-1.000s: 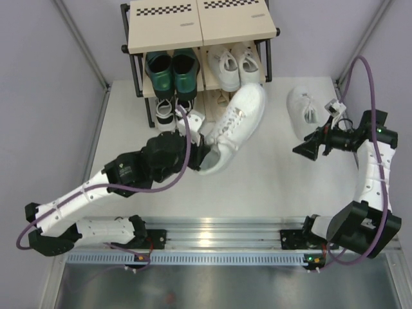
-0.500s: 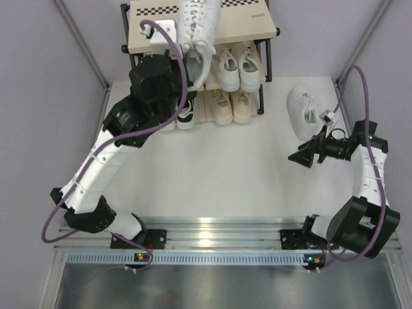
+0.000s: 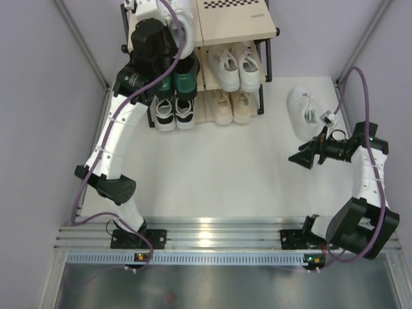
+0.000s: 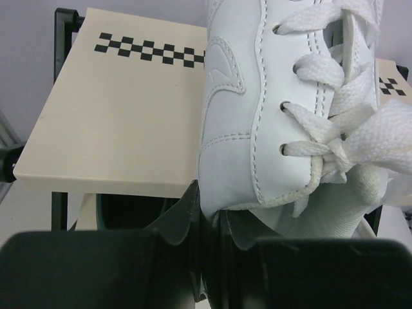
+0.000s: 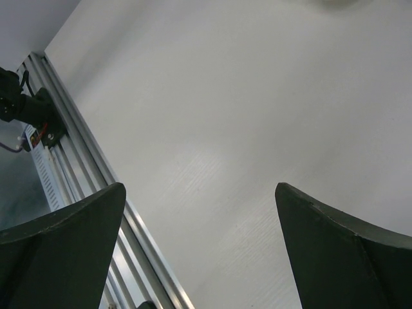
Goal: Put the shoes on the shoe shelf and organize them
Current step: Place the shoe at the shoe shelf.
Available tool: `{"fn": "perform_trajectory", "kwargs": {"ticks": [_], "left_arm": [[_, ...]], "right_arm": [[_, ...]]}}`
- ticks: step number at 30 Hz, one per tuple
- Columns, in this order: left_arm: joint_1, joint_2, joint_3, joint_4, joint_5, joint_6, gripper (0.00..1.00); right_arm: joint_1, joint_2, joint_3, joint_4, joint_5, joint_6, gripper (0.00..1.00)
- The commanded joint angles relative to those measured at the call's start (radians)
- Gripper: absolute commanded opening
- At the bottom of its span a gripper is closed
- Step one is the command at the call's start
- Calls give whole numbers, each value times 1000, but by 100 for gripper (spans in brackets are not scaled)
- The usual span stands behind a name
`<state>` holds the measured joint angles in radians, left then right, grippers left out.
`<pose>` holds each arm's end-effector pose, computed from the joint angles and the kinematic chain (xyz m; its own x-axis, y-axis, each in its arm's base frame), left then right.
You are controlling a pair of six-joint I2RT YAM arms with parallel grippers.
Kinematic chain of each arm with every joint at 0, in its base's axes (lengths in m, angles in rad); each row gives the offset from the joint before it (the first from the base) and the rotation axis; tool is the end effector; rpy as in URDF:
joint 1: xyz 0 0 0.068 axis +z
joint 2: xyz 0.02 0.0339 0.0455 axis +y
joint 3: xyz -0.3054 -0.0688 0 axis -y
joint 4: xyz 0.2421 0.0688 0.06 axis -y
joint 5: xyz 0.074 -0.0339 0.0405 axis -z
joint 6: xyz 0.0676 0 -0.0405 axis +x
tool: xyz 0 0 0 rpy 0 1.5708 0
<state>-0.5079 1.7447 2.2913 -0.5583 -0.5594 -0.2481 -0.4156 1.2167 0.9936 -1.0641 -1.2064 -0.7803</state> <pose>0.3493 -0.1534 0.5899 0.0027 -0.2397 -0.9708 -0.0524 0.9695 -0.2395 0.2002 -0.0193 0.3107 -0.5572 -0.0282 -0.8299 -0.6856 0.5794 0.4407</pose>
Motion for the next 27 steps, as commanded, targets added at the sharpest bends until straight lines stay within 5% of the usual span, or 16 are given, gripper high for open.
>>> {"fn": "perform_trajectory", "kwargs": {"ticks": [1, 9, 23, 27], "left_arm": [[65, -16, 77, 159, 84, -120, 0], [129, 38, 100, 152, 139, -191, 4], [160, 72, 146, 143, 176, -255, 54], [166, 84, 171, 143, 199, -270, 59]], "right_arm": [[-20, -13, 8, -13, -50, -66, 99], [-45, -3, 16, -51, -68, -108, 99], [-75, 15, 28, -114, -90, -169, 100], [-84, 17, 30, -126, -94, -181, 99]]}}
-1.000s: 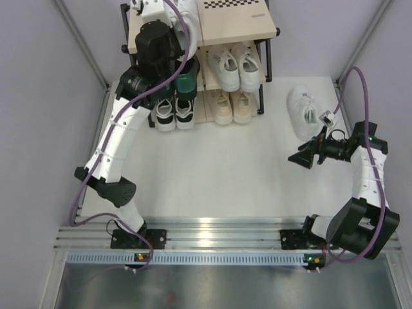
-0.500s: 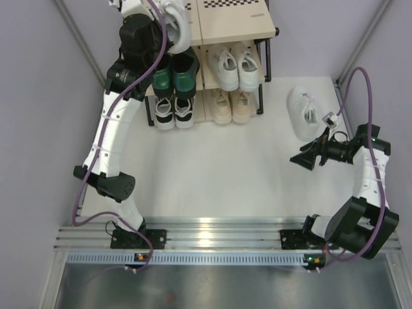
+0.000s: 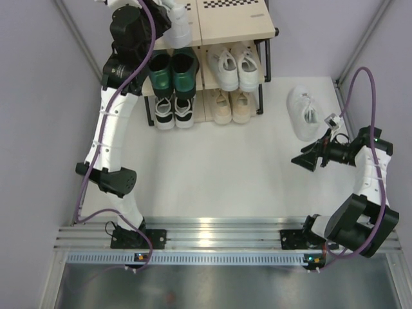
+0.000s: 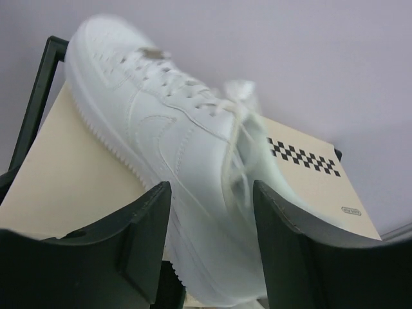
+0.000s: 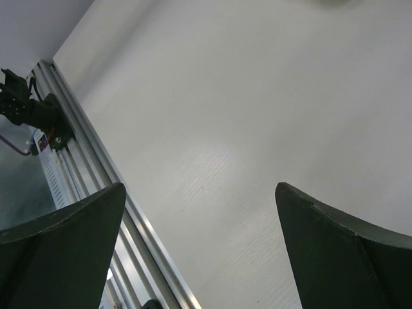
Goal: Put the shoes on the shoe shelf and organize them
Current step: Place the shoe at the shoe shelf.
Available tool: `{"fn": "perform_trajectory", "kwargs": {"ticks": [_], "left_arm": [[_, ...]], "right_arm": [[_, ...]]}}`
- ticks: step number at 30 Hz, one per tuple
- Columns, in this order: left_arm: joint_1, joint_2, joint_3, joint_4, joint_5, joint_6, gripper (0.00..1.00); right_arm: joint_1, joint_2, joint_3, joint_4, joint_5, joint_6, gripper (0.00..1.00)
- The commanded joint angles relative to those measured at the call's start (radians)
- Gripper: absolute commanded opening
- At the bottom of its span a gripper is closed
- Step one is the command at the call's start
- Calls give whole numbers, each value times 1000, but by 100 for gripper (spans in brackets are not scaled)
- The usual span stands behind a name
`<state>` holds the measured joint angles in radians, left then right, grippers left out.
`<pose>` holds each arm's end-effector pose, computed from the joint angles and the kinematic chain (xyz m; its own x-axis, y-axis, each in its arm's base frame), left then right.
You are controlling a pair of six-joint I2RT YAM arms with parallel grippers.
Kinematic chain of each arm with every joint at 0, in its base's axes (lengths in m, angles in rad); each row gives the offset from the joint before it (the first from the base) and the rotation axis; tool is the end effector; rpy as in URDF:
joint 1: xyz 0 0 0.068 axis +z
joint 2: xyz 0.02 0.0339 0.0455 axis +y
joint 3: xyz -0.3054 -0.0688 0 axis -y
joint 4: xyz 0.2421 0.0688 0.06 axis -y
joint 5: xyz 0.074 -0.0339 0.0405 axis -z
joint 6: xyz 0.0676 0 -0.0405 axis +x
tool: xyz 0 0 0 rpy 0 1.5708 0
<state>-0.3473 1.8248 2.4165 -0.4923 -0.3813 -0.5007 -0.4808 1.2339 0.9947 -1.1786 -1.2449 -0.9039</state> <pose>0.3849 -0.1126 0.6075 0.0973 -0.5091 -0.8552 0.0165 0.8600 -0.5101 0.1919 -0.0279 0.3081 -0.5578 0.0072 -0.8300 -0.6761 0.5760 0.4594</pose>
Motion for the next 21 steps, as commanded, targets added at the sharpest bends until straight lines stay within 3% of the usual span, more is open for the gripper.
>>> {"fn": "perform_trajectory", "kwargs": {"ticks": [1, 11, 17, 21], "left_arm": [[7, 4, 47, 77, 25, -28, 61], [47, -9, 84, 75, 94, -90, 74], [59, -84, 73, 98, 90, -88, 73], [76, -157, -18, 118, 81, -105, 65]], "right_arm": [[-21, 1, 28, -13, -57, -59, 99], [-33, -1, 30, -29, -62, -76, 99], [-35, 1, 30, -33, -62, -84, 99], [-35, 4, 32, -35, -60, -86, 99]]}}
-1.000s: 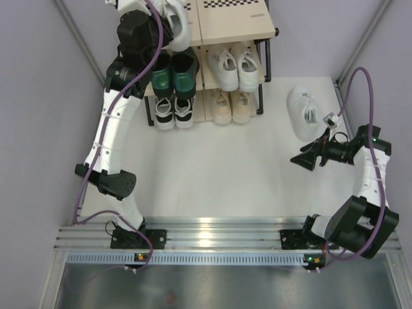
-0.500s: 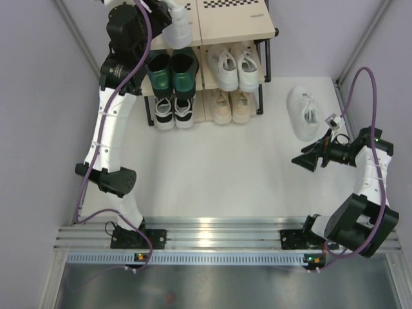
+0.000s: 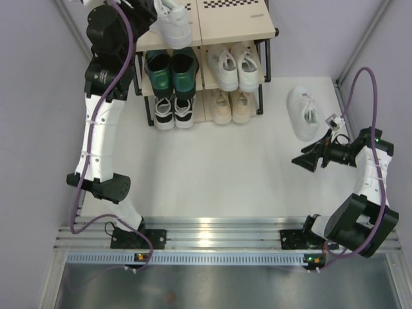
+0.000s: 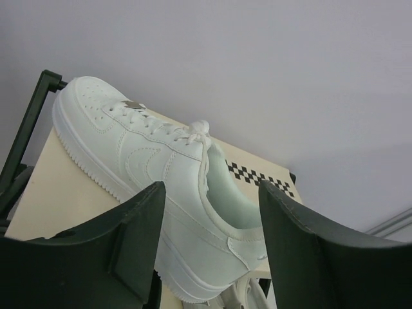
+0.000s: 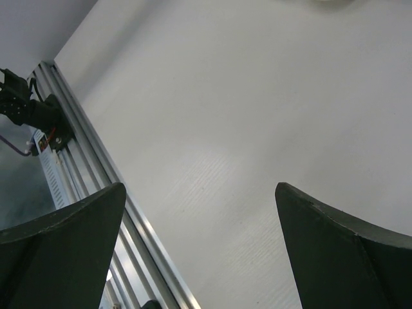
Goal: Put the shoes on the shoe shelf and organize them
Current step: Place the shoe at the shoe shelf.
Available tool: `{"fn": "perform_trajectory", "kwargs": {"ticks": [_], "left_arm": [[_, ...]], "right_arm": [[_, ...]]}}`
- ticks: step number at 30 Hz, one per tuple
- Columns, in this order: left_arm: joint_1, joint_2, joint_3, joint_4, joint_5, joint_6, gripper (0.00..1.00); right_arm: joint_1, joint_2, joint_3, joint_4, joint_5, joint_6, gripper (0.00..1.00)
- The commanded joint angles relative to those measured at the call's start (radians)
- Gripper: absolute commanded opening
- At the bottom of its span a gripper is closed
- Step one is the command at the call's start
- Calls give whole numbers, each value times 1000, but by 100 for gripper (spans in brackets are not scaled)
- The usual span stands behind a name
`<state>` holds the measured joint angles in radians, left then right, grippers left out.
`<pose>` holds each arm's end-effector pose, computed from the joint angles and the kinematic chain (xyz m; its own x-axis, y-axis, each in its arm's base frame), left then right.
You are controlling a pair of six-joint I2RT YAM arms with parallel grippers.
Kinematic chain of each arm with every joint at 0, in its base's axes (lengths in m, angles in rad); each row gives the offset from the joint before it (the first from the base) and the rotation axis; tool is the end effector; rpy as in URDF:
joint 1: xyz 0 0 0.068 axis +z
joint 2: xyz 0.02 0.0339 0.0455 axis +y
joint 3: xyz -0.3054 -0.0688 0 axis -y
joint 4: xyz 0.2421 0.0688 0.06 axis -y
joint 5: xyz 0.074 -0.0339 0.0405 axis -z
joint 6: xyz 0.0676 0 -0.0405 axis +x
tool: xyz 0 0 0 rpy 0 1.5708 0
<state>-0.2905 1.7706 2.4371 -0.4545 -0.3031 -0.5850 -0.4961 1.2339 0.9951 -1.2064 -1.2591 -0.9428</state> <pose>0.3595 -0.0864 0.6388 0.1715 -0.6013 -0.7804 0.1062 0.7988 -0.5922 0.1892 -0.0293 0.3088 -0.5459 0.0133 -0.8377 -0.6819 0.5739 0.4534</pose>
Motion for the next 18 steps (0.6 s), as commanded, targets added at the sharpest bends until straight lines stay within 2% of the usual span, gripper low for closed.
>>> {"fn": "perform_trajectory", "kwargs": {"ticks": [1, 3, 4, 7, 8, 18], "left_arm": [[36, -111, -61, 82, 2, -48, 59], [65, -131, -99, 80, 21, -84, 46], [103, -132, -130, 77, 53, -129, 30], [166, -120, -150, 66, 94, -177, 11], [177, -103, -147, 62, 101, -180, 1], [248, 52, -76, 56, 139, -168, 0]], "right_arm": [[-19, 4, 31, -7, -46, -48, 99], [-19, 4, 31, -7, -46, -48, 99], [-21, 4, 30, -8, -46, -50, 99], [-24, 6, 30, -8, -46, -50, 99], [-22, 6, 30, -7, -43, -50, 99], [-24, 15, 30, -8, -40, -51, 99]]}}
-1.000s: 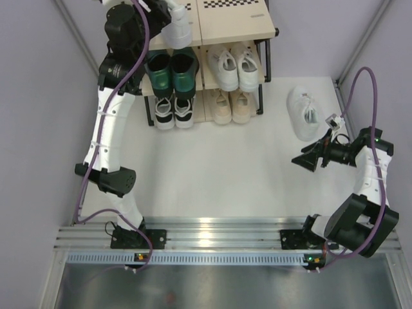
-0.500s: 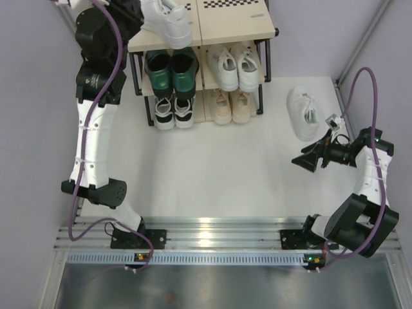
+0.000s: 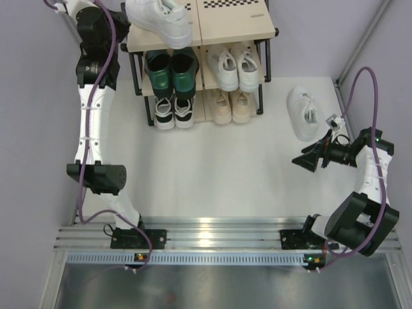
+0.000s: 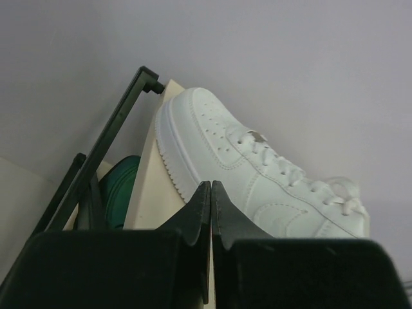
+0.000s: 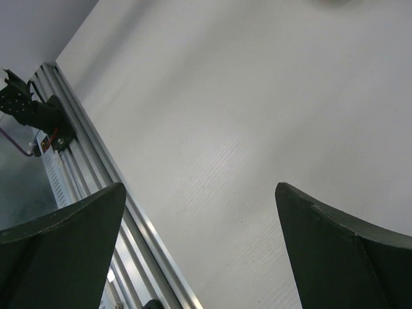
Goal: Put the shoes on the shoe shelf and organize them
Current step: Place the shoe at the shoe shelf, then adjust the shoe at the shoe shelf.
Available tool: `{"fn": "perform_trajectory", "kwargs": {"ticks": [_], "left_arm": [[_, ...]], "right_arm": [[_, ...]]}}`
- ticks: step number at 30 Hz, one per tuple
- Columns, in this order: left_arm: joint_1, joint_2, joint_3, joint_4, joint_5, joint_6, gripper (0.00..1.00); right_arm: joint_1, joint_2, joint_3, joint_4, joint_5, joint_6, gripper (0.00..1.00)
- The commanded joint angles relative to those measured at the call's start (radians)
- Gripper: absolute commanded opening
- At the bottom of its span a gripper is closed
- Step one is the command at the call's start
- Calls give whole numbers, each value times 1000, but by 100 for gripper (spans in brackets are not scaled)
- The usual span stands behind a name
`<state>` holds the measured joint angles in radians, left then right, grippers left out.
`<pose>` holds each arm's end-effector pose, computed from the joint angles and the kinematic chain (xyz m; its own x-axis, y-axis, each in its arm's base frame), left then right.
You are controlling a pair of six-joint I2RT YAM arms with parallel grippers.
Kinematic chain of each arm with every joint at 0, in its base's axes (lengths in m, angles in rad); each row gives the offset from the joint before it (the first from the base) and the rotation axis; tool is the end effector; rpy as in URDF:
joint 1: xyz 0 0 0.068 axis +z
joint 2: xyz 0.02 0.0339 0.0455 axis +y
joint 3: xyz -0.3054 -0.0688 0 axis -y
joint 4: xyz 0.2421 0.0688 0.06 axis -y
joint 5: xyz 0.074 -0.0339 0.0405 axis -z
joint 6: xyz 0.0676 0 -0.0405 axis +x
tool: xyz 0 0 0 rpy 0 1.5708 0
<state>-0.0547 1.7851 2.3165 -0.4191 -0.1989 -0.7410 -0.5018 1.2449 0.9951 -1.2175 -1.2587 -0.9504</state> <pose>0.4028 -0.0087 0.6020 0.1787 -0.6725 -0.7182 -0.0296 0.7260 -0.6871 0.1900 -0.0309 0.3069 -0.5570 0.0206 -0.8303 -0.6738 0.5733 0.4663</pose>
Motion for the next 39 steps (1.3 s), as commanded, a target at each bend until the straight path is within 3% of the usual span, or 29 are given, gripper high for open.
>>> {"fn": "perform_trajectory", "kwargs": {"ticks": [1, 26, 39], "left_arm": [[12, 46, 47, 20, 35, -12, 0], [4, 281, 196, 101, 139, -87, 0], [-46, 344, 205, 212, 245, -127, 13]], "right_arm": [[-20, 4, 30, 4, -41, -44, 100], [-37, 22, 33, 1, -34, -45, 99], [-43, 34, 39, -13, -31, -57, 99]]}}
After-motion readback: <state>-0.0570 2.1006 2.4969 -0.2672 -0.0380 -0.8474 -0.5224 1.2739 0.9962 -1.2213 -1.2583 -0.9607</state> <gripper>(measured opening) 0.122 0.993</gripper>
